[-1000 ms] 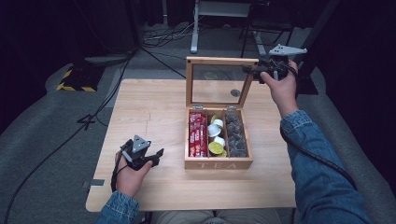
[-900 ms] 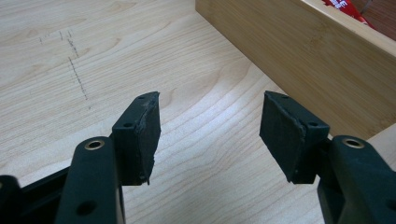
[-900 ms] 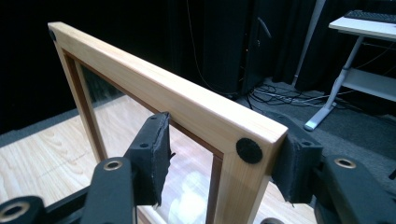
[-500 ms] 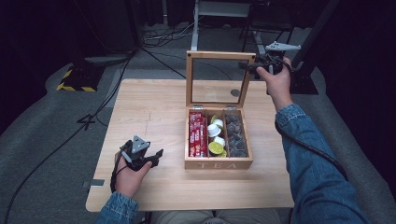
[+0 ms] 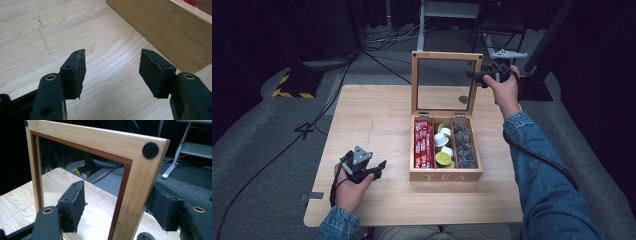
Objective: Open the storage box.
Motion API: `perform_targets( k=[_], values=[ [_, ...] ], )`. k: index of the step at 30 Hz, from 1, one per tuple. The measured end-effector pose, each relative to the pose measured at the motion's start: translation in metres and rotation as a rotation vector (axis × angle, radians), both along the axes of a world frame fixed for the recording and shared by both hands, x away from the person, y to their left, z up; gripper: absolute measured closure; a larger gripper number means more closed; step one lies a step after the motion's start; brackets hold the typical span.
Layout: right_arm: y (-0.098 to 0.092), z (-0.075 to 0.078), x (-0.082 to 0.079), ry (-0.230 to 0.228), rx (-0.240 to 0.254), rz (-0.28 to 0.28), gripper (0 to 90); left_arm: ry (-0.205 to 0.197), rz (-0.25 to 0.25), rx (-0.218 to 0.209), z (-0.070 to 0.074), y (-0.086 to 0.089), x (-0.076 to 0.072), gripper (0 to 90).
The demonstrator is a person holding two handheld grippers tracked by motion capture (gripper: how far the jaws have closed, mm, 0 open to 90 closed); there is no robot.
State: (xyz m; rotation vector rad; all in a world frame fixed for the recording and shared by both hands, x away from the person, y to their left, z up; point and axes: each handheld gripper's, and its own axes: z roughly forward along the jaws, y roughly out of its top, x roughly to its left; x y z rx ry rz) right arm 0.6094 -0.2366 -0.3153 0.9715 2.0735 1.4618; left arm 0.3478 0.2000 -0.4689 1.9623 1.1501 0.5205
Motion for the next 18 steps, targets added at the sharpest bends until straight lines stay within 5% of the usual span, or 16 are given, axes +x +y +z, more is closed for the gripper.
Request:
perform_targets(
  k=[18],
  values=[
    [0.001, -0.011, 0.005, 0.042, 0.004, -0.026, 30.3, 0.014, 0.006, -0.012, -0.002, 0.001, 0.000, 38.7]
  ],
)
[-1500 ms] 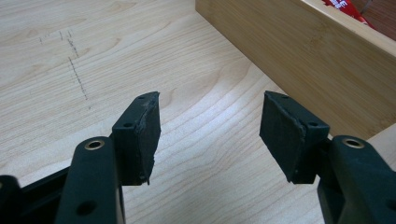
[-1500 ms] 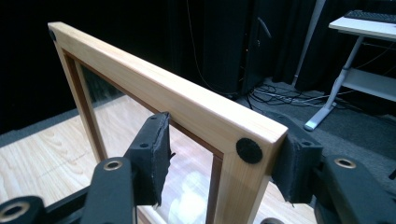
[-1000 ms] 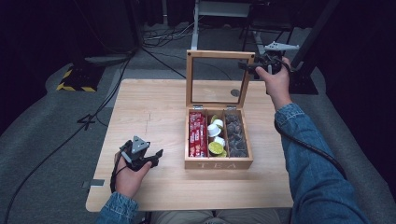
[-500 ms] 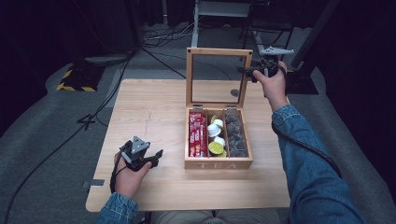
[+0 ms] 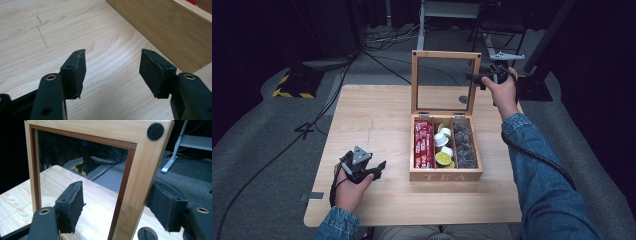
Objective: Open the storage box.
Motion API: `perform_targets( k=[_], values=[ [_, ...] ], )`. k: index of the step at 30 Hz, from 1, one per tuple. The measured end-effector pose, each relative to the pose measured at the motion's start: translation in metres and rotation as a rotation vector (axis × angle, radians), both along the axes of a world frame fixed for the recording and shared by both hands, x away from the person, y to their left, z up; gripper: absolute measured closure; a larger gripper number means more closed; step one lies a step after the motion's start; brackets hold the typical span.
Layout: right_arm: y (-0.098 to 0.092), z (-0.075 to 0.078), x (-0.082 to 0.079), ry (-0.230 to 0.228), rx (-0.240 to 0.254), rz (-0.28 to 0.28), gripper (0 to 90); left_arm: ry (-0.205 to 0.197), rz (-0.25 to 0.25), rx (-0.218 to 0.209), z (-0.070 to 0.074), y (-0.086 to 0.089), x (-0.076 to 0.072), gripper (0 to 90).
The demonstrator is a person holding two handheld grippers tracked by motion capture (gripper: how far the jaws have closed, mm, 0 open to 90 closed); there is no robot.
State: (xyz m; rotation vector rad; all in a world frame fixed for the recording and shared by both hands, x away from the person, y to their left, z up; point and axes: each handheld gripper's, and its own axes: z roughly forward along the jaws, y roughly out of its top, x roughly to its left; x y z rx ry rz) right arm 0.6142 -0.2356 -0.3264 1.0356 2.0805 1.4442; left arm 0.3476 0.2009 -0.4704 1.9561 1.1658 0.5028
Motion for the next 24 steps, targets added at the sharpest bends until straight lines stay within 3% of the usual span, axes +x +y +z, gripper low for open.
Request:
perform_targets(
  k=[12, 18, 24],
  values=[
    [-0.005, -0.001, -0.006, 0.015, -0.022, -0.016, 27.7, 0.009, 0.007, -0.005, -0.001, 0.005, 0.002, 37.9],
    [-0.013, 0.007, -0.018, 0.012, -0.013, 0.000, 27.8, 0.027, 0.008, -0.018, 0.000, 0.006, 0.005, 38.1],
    [-0.012, 0.022, -0.040, 0.009, -0.012, 0.061, 29.3, 0.029, -0.008, -0.001, 0.001, 0.001, 0.007, 38.3]
  ],
)
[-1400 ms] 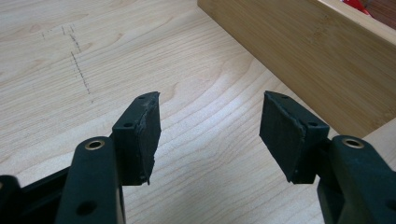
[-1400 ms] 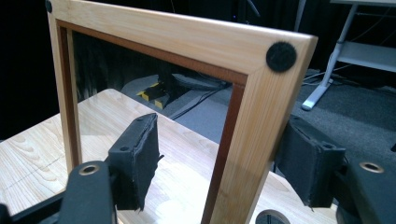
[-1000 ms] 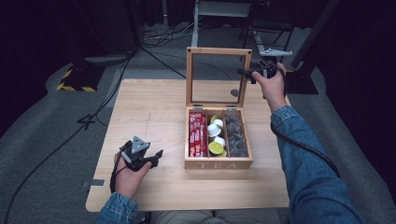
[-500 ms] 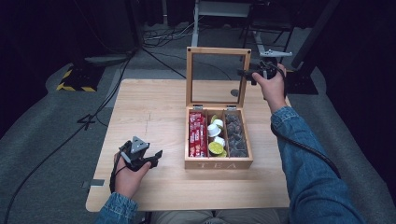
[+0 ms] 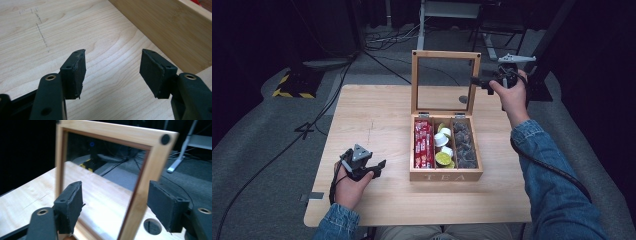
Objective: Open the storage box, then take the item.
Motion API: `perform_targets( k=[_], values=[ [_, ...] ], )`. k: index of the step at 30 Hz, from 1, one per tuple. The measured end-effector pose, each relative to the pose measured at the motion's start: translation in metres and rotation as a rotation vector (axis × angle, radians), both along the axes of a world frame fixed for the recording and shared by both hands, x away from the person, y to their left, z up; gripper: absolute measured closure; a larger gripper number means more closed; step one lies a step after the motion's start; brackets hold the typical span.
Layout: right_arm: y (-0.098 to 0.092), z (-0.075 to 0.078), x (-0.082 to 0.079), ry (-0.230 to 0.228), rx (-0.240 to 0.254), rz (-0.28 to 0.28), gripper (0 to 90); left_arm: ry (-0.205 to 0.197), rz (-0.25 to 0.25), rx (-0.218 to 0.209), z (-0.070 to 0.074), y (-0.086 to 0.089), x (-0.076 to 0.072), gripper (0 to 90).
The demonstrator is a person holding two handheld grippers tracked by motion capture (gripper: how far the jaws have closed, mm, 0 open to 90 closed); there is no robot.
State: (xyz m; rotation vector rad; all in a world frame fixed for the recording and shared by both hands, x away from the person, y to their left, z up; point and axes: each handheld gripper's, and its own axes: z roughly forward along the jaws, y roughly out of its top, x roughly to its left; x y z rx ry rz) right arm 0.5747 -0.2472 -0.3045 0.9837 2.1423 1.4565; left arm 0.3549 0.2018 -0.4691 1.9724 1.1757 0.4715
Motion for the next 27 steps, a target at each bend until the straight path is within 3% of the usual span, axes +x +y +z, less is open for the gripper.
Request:
perform_targets(
  k=[4, 8, 15, 22, 27],
  values=[
    [0.004, 0.005, -0.017, -0.003, -0.001, 0.047, 27.3, 0.004, 0.002, 0.002, -0.001, 0.000, 0.000, 38.3],
    [0.009, 0.008, -0.033, -0.019, -0.013, 0.066, 14.2, 0.007, 0.003, 0.008, -0.001, 0.000, -0.001, 37.9],
    [0.019, 0.004, -0.057, 0.010, 0.006, 0.087, 19.3, 0.020, 0.002, 0.032, -0.003, 0.001, -0.004, 36.1],
    [0.035, 0.000, -0.077, 0.002, 0.007, 0.181, 29.8, 0.043, 0.015, 0.045, -0.008, 0.005, -0.009, 34.7],
    [0.045, 0.000, -0.087, 0.006, -0.009, 0.210, 35.6, 0.040, 0.029, 0.047, -0.009, 0.009, -0.012, 34.8]
  ],
)
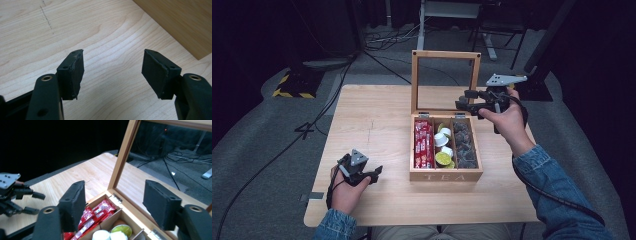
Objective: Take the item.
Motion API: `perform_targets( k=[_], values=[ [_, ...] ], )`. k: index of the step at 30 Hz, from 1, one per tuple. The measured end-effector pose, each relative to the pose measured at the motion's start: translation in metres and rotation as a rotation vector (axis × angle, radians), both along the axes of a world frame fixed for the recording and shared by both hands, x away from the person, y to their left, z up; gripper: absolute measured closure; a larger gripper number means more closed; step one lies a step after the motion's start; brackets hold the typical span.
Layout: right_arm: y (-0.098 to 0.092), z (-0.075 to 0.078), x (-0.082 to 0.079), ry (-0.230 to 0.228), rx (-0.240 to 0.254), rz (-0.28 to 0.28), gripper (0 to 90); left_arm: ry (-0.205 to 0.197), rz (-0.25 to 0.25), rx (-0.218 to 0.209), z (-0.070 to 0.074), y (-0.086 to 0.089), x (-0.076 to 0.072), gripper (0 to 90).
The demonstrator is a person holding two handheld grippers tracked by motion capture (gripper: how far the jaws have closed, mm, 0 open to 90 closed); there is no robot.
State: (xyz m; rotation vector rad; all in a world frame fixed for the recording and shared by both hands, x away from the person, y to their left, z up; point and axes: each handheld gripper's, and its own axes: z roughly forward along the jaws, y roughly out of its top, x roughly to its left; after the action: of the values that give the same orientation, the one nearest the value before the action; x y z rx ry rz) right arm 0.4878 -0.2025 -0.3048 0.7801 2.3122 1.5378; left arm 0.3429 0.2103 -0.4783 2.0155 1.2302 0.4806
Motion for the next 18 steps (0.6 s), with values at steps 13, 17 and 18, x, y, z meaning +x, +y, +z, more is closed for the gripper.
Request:
perform_targets(
  k=[13, 17, 18],
  values=[
    [0.028, -0.020, -0.017, 0.025, -0.052, 0.083, 47.5, 0.040, 0.002, 0.046, -0.010, 0.006, 0.000, 33.8],
    [0.039, -0.027, -0.021, 0.025, -0.066, 0.094, 47.3, 0.043, 0.006, 0.049, -0.014, 0.009, 0.002, 33.0],
    [0.041, -0.030, -0.022, 0.044, -0.075, 0.094, 48.6, 0.046, 0.009, 0.045, -0.015, 0.009, 0.002, 32.6]
  ],
)
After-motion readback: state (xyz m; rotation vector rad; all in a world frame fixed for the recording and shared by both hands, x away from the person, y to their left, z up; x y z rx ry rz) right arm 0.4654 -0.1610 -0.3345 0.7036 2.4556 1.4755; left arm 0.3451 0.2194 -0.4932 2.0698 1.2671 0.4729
